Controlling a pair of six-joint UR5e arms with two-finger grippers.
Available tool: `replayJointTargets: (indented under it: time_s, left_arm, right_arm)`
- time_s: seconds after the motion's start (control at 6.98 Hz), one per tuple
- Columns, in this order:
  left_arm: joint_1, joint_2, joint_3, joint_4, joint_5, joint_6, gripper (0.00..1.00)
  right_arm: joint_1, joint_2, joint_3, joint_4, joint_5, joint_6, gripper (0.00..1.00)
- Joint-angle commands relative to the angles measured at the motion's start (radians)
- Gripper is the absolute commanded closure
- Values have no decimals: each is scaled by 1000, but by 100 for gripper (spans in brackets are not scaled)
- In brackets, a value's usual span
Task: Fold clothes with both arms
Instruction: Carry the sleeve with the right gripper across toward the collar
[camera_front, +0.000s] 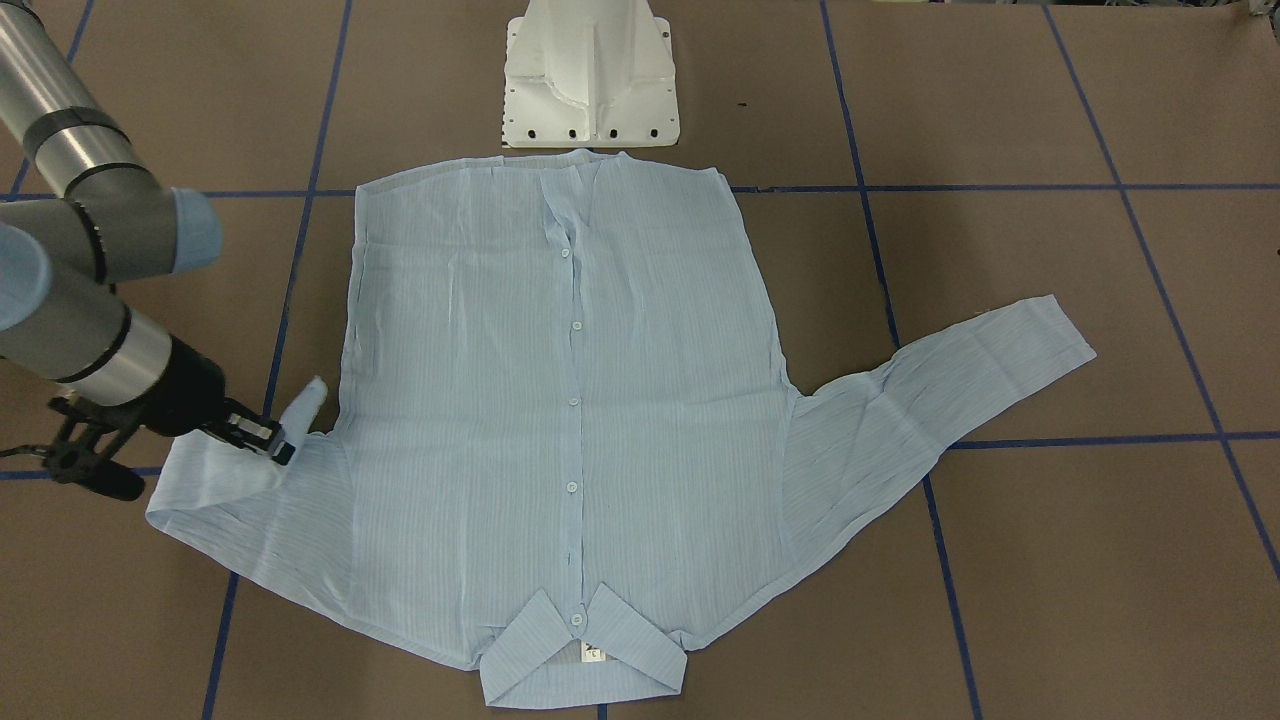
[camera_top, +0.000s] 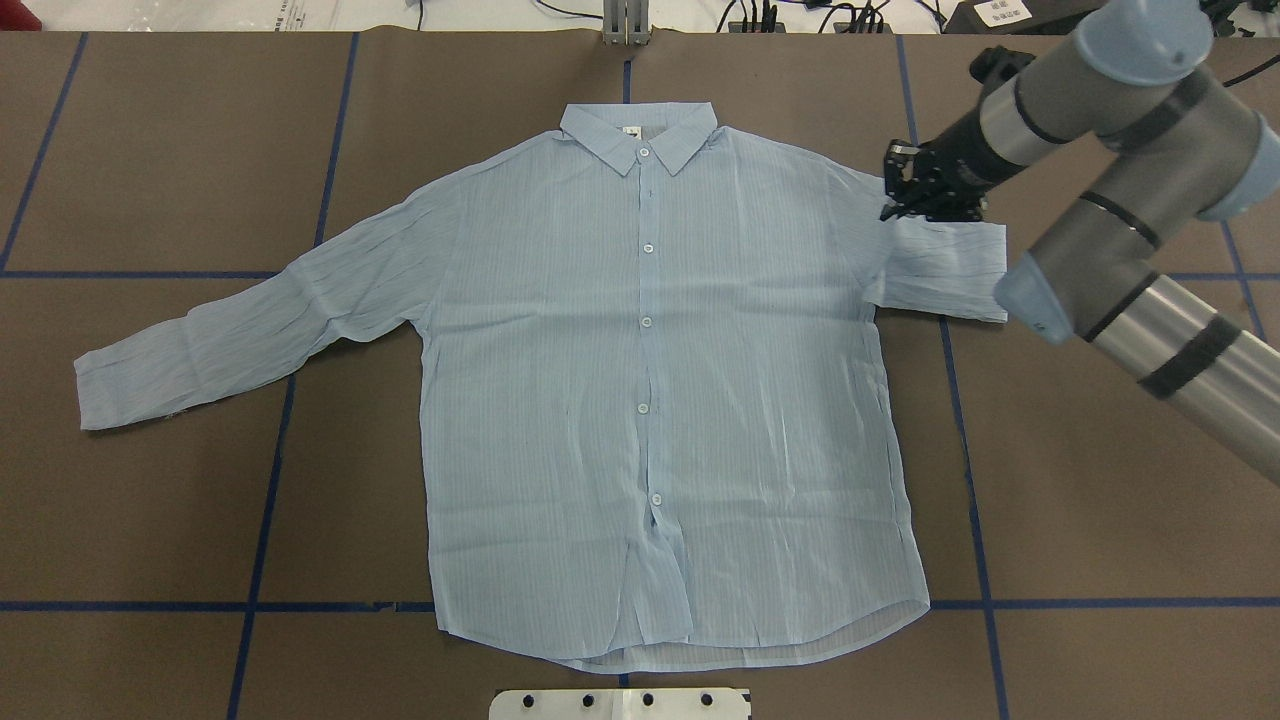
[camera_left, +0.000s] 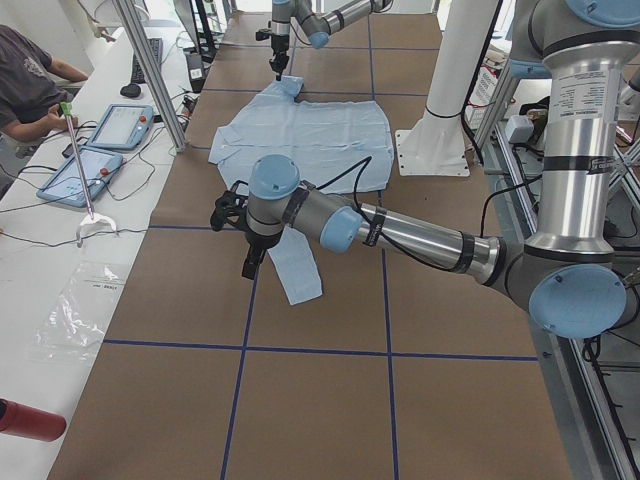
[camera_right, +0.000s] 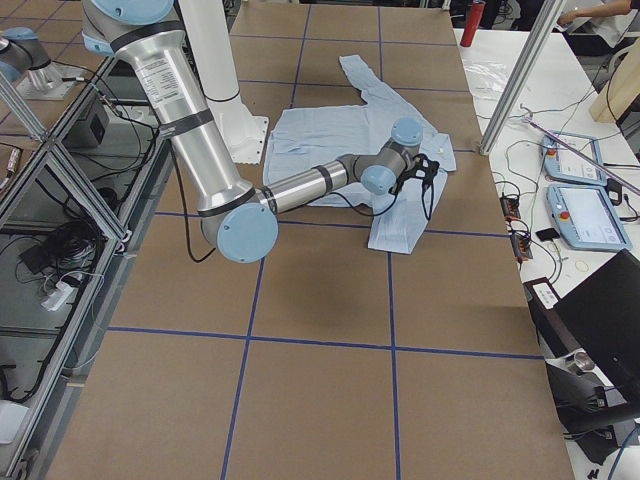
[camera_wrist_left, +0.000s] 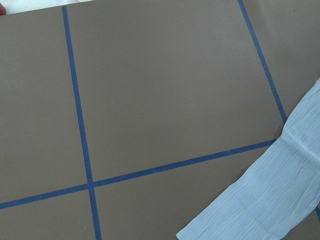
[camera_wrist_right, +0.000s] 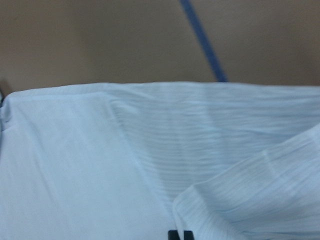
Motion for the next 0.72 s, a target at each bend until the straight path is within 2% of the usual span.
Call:
replayJointTargets:
  time_s: [0.0, 0.14, 0.29, 0.57]
  left_arm:
    - [4, 1, 1, 0, -1, -1, 0]
    - [6, 1, -2, 0, -1, -1, 0]
    - [6, 1, -2, 0, -1, -1, 0]
    - [7, 1, -4, 0, -1, -1, 0]
  right_arm:
    - [-133, 265, -137, -11, -168, 245, 100]
    - [-189, 392, -243, -8, -273, 292, 100]
    - [-223, 465, -304, 0, -318, 292, 100]
    - [-255, 531, -345, 3, -352, 292, 100]
